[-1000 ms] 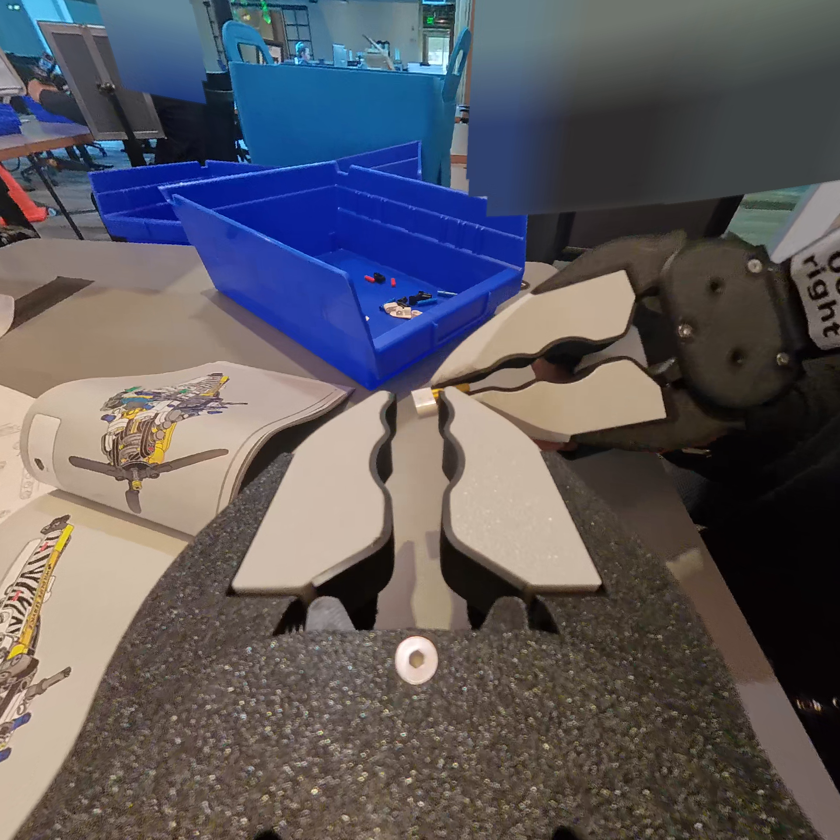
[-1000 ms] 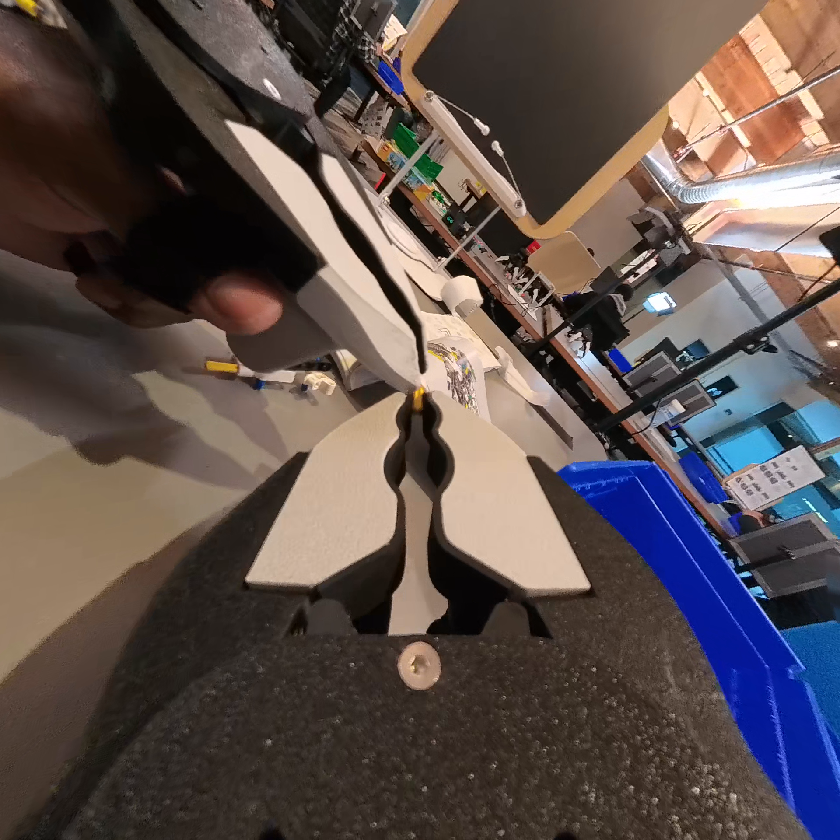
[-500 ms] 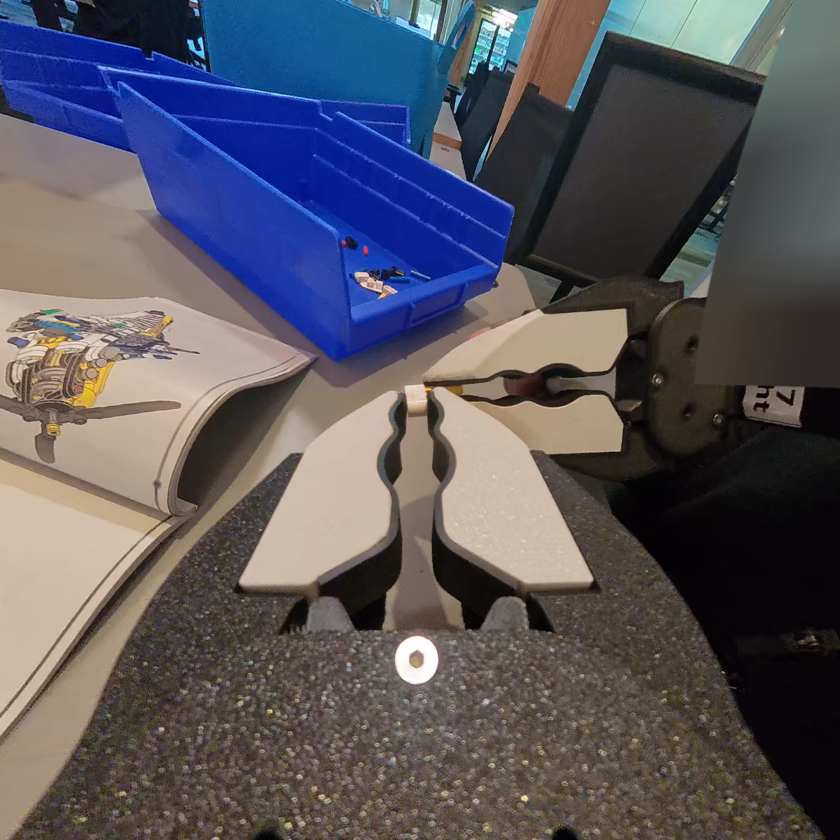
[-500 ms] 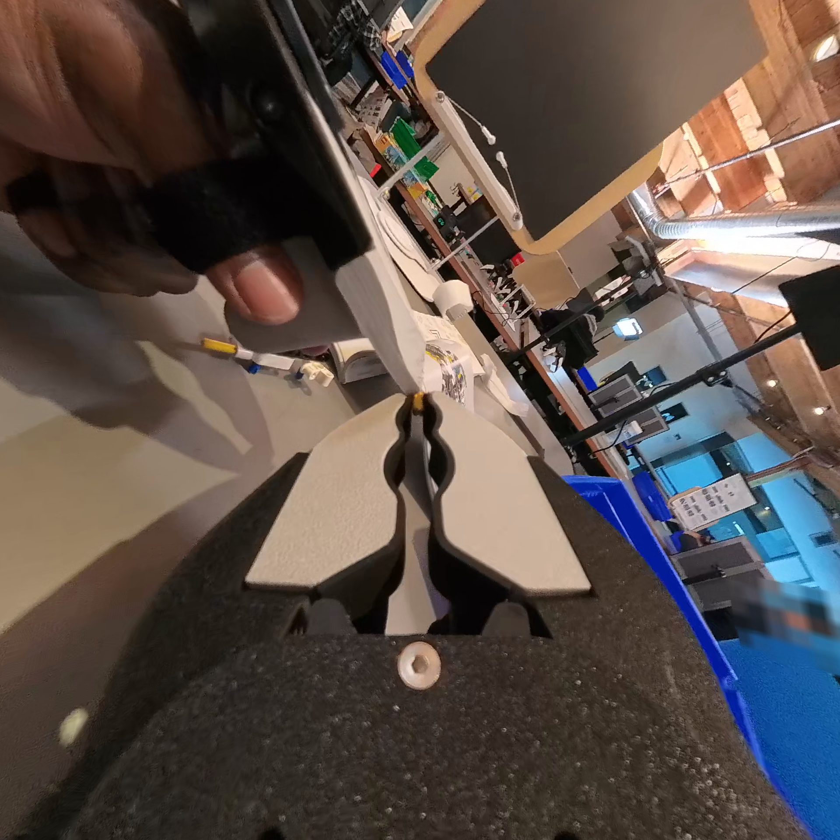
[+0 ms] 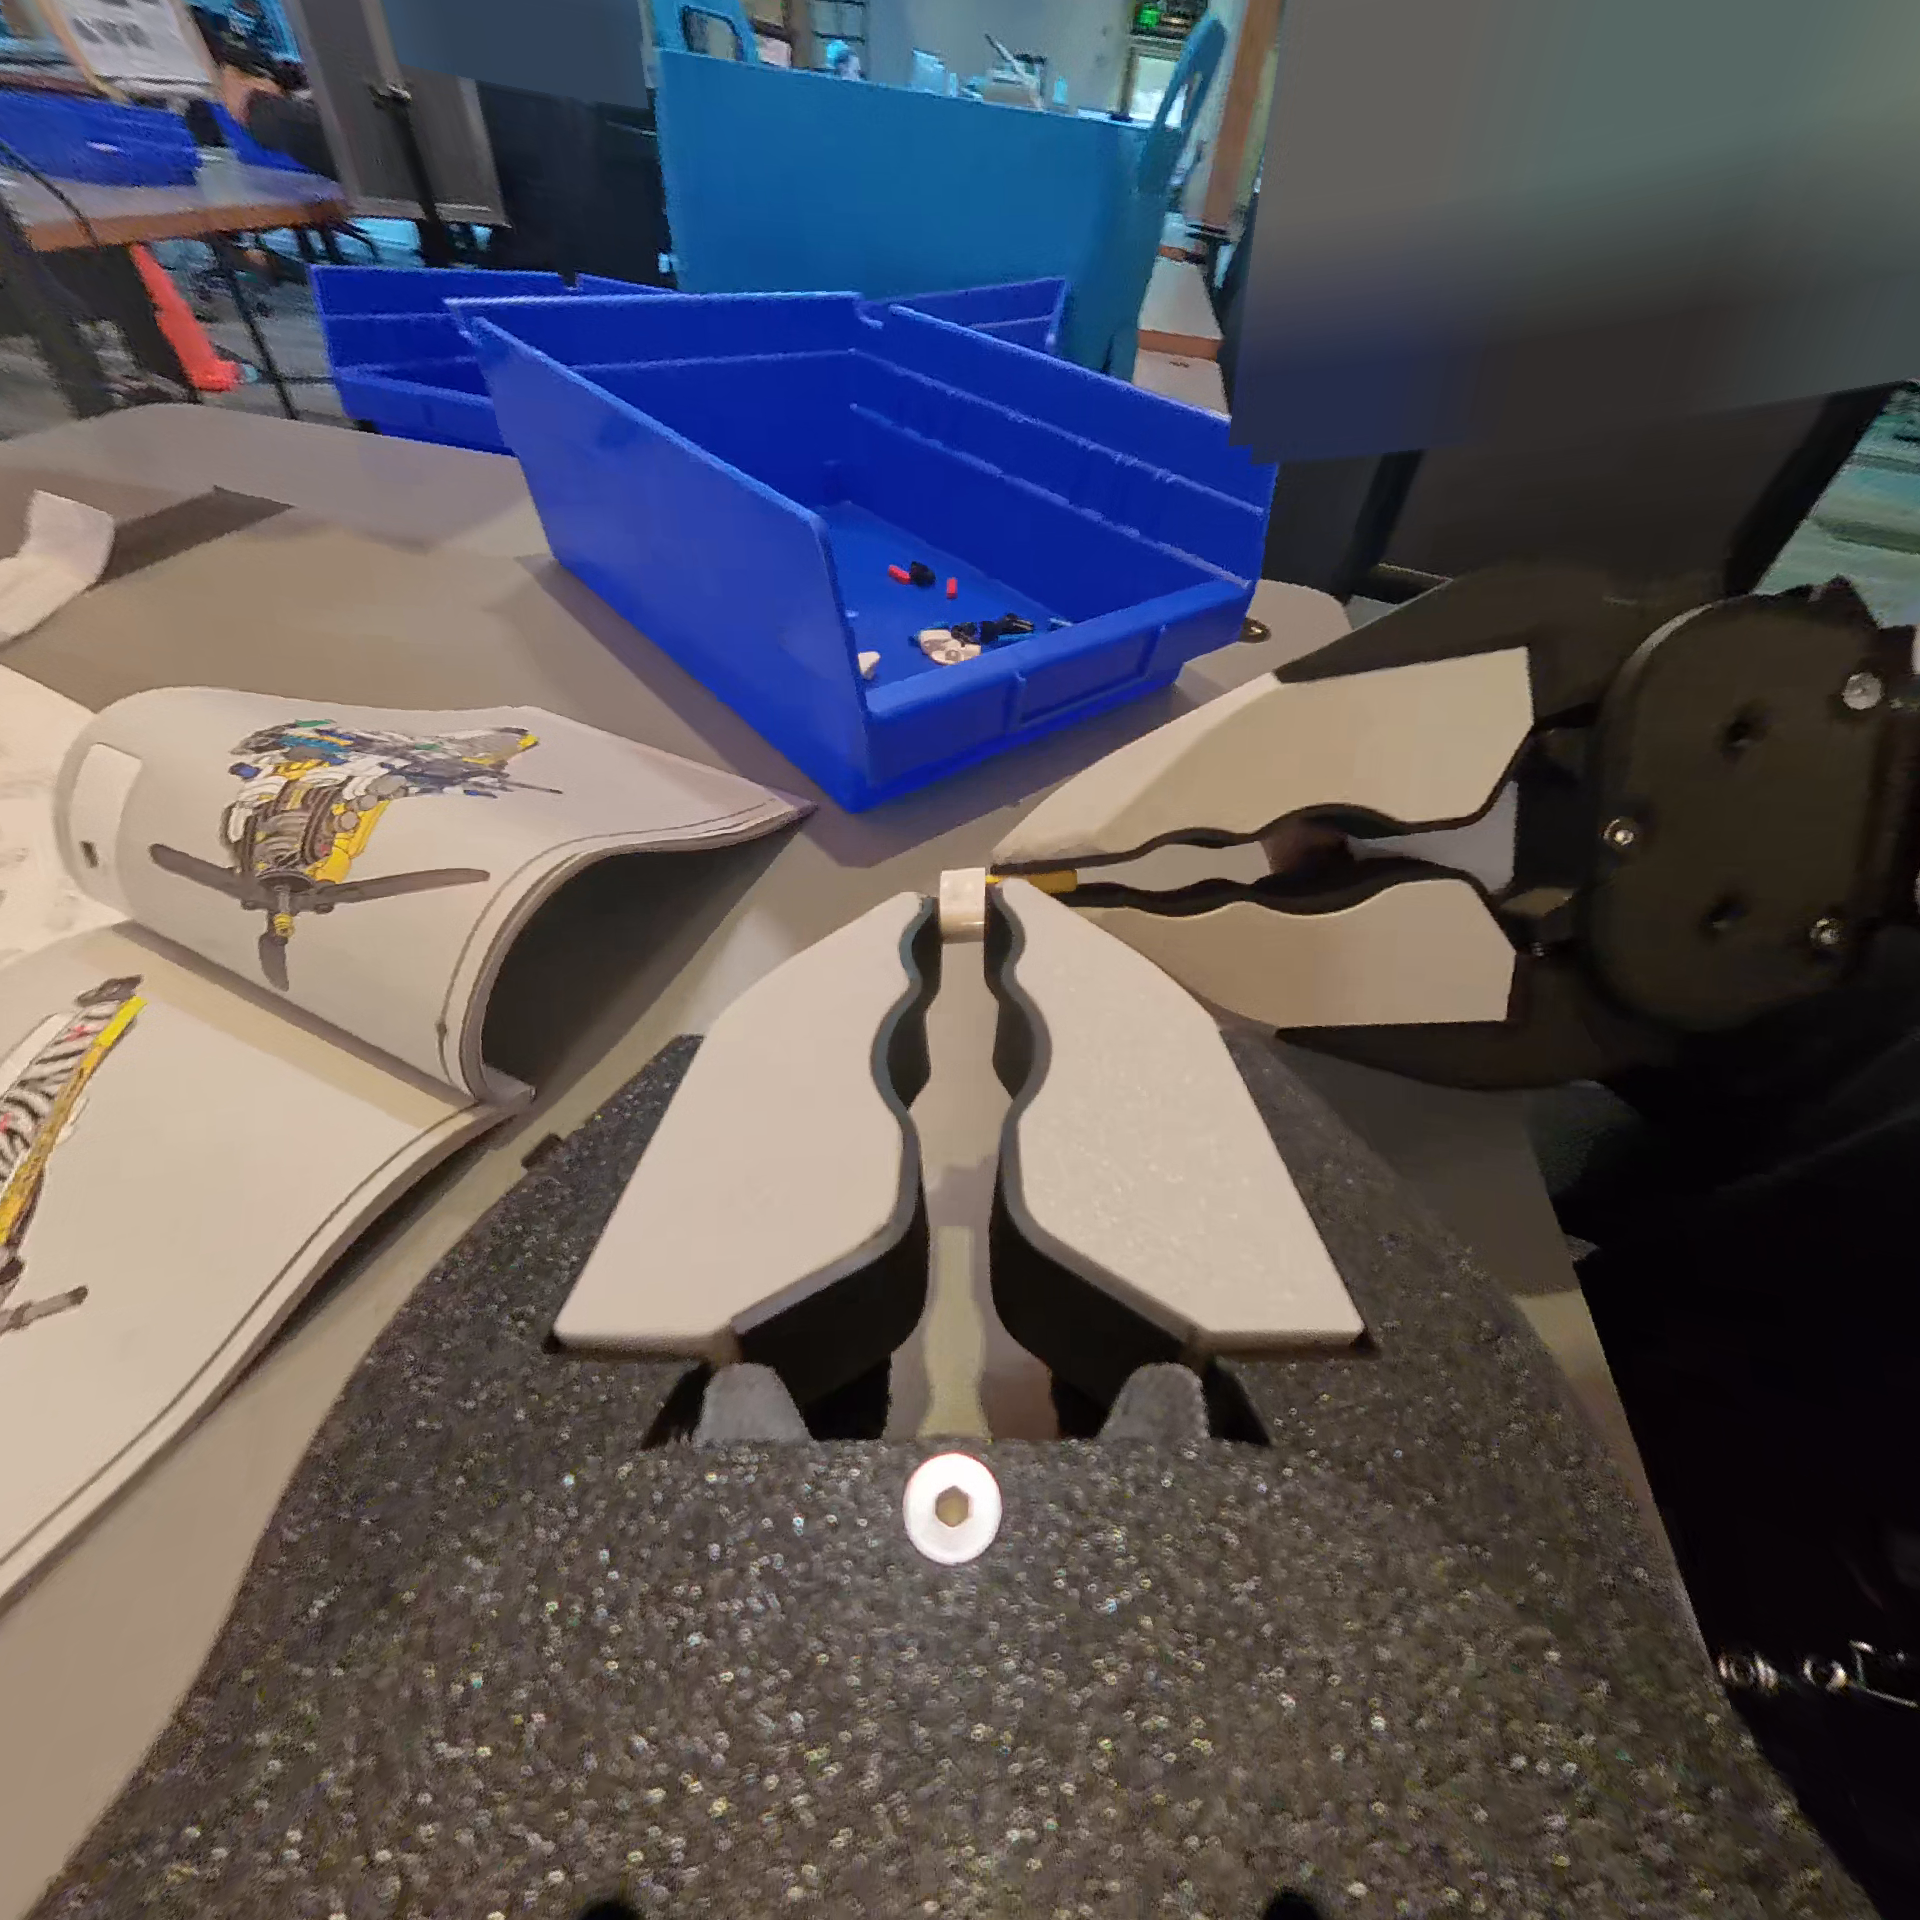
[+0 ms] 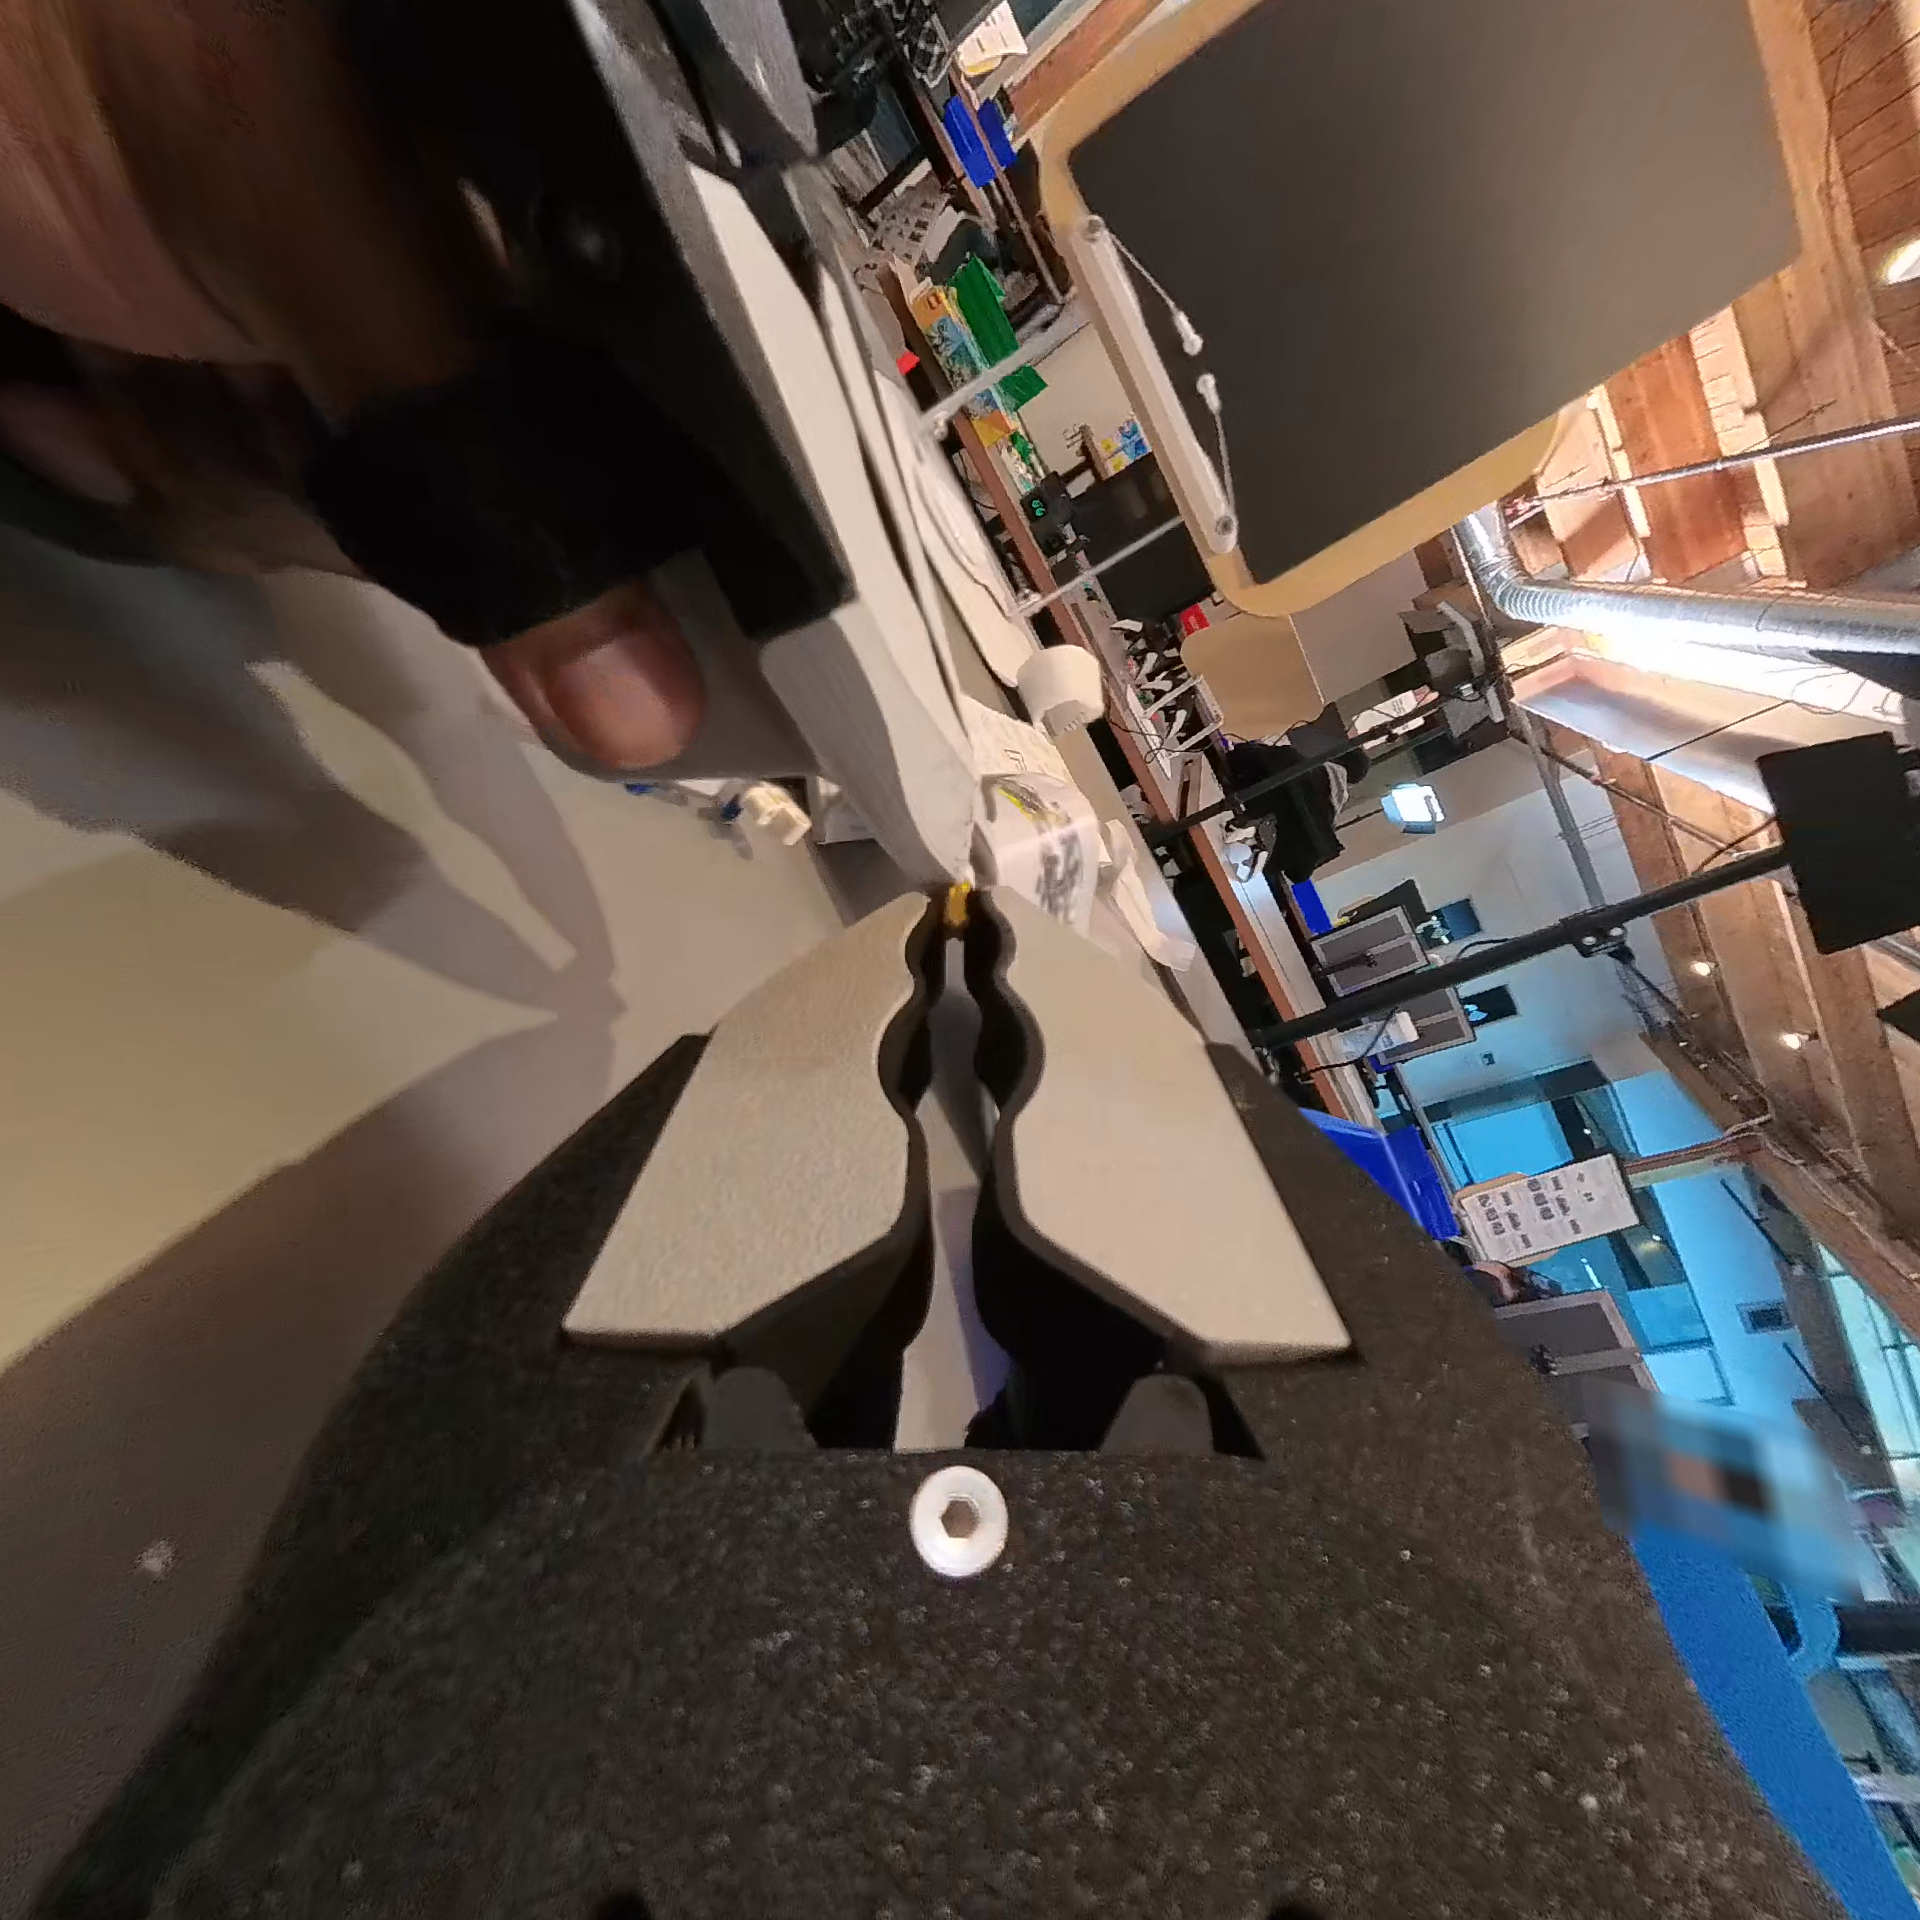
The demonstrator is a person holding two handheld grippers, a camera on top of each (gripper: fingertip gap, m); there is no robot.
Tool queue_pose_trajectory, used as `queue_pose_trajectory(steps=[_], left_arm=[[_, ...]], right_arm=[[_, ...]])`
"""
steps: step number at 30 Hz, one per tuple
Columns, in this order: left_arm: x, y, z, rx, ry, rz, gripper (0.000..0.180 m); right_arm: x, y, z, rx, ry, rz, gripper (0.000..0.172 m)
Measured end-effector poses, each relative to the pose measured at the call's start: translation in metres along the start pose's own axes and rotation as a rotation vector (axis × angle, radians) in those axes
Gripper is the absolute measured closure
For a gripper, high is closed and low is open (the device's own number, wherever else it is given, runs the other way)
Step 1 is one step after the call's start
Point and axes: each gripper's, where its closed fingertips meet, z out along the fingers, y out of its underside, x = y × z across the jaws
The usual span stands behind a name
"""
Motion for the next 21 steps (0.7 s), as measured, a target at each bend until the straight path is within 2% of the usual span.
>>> queue_pose_trajectory(steps=[4,10,11,12,13,15,16,21], left_arm=[[0.001,0.004,-0.004,0.004,-0.059,0.013,0.17],[-0.002,0.006,-0.003,0.002,-0.066,-0.01,0.17],[-0.03,0.003,-0.01,0.031,-0.213,-0.089,0.171],[-0.05,0.003,-0.017,0.056,-0.22,-0.258,0.171],[-0.058,0.003,-0.021,0.063,-0.239,-0.243,0.171],[-0.033,0.002,-0.015,0.04,-0.21,-0.031,0.171],[-0.027,0.004,-0.01,0.021,-0.187,0.007,0.171],[-0.017,0.003,0.0,-0.008,-0.049,-0.042,0.171]], right_arm=[[-0.005,-0.002,-0.002,-0.001,-0.019,0.018,0.168],[-0.004,-0.001,-0.004,-0.001,-0.029,0.066,0.168],[0.0,-0.006,-0.011,0.038,-0.012,0.09,0.168],[0.0,-0.008,-0.017,0.053,-0.019,0.132,0.168],[-0.005,-0.002,-0.02,0.024,-0.032,0.162,0.168],[-0.005,0.012,-0.023,-0.014,-0.004,0.186,0.168],[0.001,0.015,-0.024,-0.023,0.012,0.196,0.168],[0.05,0.06,-0.025,-0.135,0.139,0.282,0.168]])
